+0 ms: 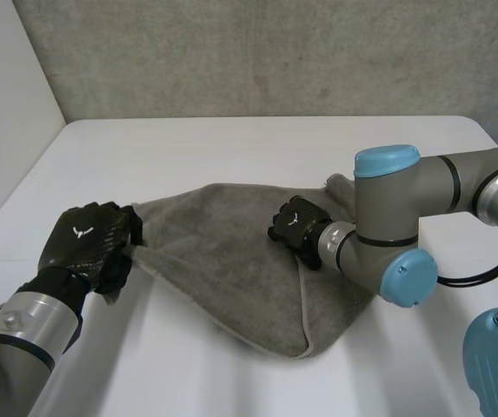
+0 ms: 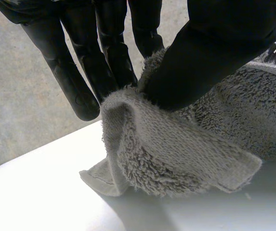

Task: Fold the towel.

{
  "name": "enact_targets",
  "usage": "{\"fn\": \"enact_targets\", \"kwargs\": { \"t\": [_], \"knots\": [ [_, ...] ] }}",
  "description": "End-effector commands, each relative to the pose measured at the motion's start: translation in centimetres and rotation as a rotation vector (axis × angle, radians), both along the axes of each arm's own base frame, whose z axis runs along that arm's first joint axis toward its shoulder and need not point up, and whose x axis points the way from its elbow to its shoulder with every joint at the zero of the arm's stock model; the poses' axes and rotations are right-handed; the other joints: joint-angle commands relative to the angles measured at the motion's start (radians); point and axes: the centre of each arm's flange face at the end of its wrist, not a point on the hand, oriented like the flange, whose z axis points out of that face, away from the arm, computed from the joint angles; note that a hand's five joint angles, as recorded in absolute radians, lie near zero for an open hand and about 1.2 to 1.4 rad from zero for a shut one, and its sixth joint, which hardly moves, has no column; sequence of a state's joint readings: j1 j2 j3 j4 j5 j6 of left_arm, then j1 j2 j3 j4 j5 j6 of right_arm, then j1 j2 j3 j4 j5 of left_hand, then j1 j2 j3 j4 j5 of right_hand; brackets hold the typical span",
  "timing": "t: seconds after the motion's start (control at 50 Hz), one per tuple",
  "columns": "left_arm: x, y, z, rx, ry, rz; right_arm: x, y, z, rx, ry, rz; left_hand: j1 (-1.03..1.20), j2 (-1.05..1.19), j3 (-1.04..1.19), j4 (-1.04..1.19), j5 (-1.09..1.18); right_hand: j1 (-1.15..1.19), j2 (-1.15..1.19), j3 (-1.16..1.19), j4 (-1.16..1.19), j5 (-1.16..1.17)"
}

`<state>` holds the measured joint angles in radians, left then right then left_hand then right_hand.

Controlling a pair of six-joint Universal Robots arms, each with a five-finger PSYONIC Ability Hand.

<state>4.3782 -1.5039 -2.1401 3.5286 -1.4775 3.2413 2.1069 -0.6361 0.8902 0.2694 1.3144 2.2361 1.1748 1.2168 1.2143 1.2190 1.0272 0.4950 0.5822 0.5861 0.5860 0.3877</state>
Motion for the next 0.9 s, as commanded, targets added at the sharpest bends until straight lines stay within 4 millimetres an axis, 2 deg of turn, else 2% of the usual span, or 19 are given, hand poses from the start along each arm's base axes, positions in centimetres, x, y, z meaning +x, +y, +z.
{"fn": "enact_targets", "kwargs": {
  "t": [0.02, 0.1, 0.34, 0.5, 0.52, 0.54, 0.56, 0.6, 0.64, 0.66, 0.68, 0.7, 0.74, 0.76, 0.8, 0.82, 0.84, 0.86, 0.9],
  "knots": [
    [0.1, -0.1, 0.0, 0.0, 0.0, 0.003, -0.3, -0.3, -0.1, 0.004, 0.0, -0.012, 0.221, 0.18, 0.182, 0.177, 0.195, 0.256, 0.169, 0.165, 0.165, 0.189],
    [0.1, -0.1, 0.1, -0.002, 0.0, 0.004, -0.7, -0.7, -0.1, 0.003, 0.003, -0.028, 0.221, 0.18, 0.182, 0.177, 0.195, 0.338, 0.251, 0.247, 0.248, 0.271],
    [0.2, -0.2, 0.1, -0.002, 0.0, 0.01, -2.4, -1.7, 0.3, 0.01, 0.012, -0.083, 0.221, 0.18, 0.182, 0.177, 0.195, 0.327, 0.24, 0.236, 0.236, 0.26],
    [0.2, -0.2, 0.1, -0.003, 0.001, 0.01, -3.6, -2.1, -0.2, 0.032, 0.031, -0.111, 0.221, 0.18, 0.182, 0.177, 0.195, 0.356, 0.269, 0.265, 0.265, 0.289],
    [0.2, -0.2, 0.1, -0.002, 0.001, 0.009, -3.9, -2.3, -0.2, 0.032, 0.031, -0.118, 0.221, 0.18, 0.182, 0.177, 0.195, 0.536, 0.449, 0.445, 0.445, 0.469],
    [0.2, -0.2, 0.1, -0.002, 0.001, 0.009, -3.9, -2.3, -0.2, 0.032, 0.031, -0.118, 0.221, 0.18, 0.182, 0.177, 0.195, 0.538, 0.451, 0.447, 0.447, 0.471],
    [0.2, -0.2, 0.1, -0.003, 0.001, 0.01, -4.0, -2.5, 0.1, 0.021, 0.025, -0.123, 0.221, 0.18, 0.182, 0.177, 0.195, 0.893, 0.806, 0.802, 0.802, 0.826],
    [0.2, -0.2, 0.1, -0.003, 0.001, 0.009, -4.2, -2.9, 0.6, 0.001, 0.012, -0.137, 0.221, 0.18, 0.182, 0.177, 0.195, 0.901, 0.814, 0.81, 0.81, 0.834],
    [0.2, -0.2, 0.1, -0.003, 0.001, 0.01, -4.9, -3.9, 3.1, -0.086, -0.038, -0.191, 0.221, 0.18, 0.182, 0.177, 0.195, 0.901, 0.814, 0.81, 0.81, 0.834],
    [0.2, -0.2, 0.1, -0.003, 0.001, 0.01, -4.9, -3.9, 3.1, -0.087, -0.039, -0.191, 0.221, 0.18, 0.182, 0.177, 0.195, 0.901, 0.814, 0.81, 0.81, 0.834],
    [0.2, -0.2, 0.1, -0.005, 0.001, 0.01, -5.7, -4.3, 4.6, -0.127, -0.064, -0.235, 0.221, 0.18, 0.182, 0.177, 0.195, 0.901, 0.814, 0.81, 0.81, 0.834],
    [0.2, -0.2, 0.1, -0.005, 0.001, 0.01, -5.7, -4.3, 4.6, -0.127, -0.064, -0.235, 0.221, 0.18, 0.182, 0.177, 0.195, 0.901, 0.814, 0.81, 0.81, 0.834],
    [0.2, -0.1, 0.3, -0.009, 0.003, 0.009, -7.7, -4.4, 7.5, -0.156, -0.138, -0.335, 0.221, 0.18, 0.182, 0.177, 0.195, 0.901, 0.814, 0.81, 0.81, 0.834],
    [0.2, -0.1, 0.3, -0.009, 0.003, 0.009, -7.8, -4.4, 7.5, -0.156, -0.138, -0.335, 0.221, 0.18, 0.182, 0.177, 0.195, 0.901, 0.814, 0.81, 0.81, 0.834],
    [0.2, -0.3, 1.2, -0.039, 0.013, 0.01, -10.2, -3.9, 10.4, -0.16, -0.214, -0.423, 0.221, 0.18, 0.182, 0.177, 0.195, 0.901, 0.814, 0.81, 0.81, 0.834],
    [0.2, -0.3, 1.2, -0.04, 0.013, 0.01, -10.2, -3.9, 10.5, -0.16, -0.215, -0.423, 0.221, 0.18, 0.182, 0.177, 0.195, 0.901, 0.814, 0.81, 0.81, 0.834],
    [0.3, -0.4, 1.8, -0.065, 0.02, 0.018, -11.6, -3.7, 11.7, -0.166, -0.246, -0.462, 0.221, 0.18, 0.182, 0.177, 0.195, 0.901, 0.814, 0.81, 0.81, 0.834],
    [0.3, -0.4, 1.8, -0.065, 0.02, 0.018, -11.7, -3.7, 11.8, -0.166, -0.246, -0.463, 0.221, 0.18, 0.182, 0.177, 0.195, 0.901, 0.814, 0.81, 0.81, 0.834],
    [0.8, -1.2, 3.7, -0.126, 0.039, 0.045, -14.8, -3.2, 13.9, -0.191, -0.283, -0.545, 0.221, 0.18, 0.182, 0.177, 0.195, 0.901, 0.814, 0.81, 0.81, 0.834]
  ]
}}
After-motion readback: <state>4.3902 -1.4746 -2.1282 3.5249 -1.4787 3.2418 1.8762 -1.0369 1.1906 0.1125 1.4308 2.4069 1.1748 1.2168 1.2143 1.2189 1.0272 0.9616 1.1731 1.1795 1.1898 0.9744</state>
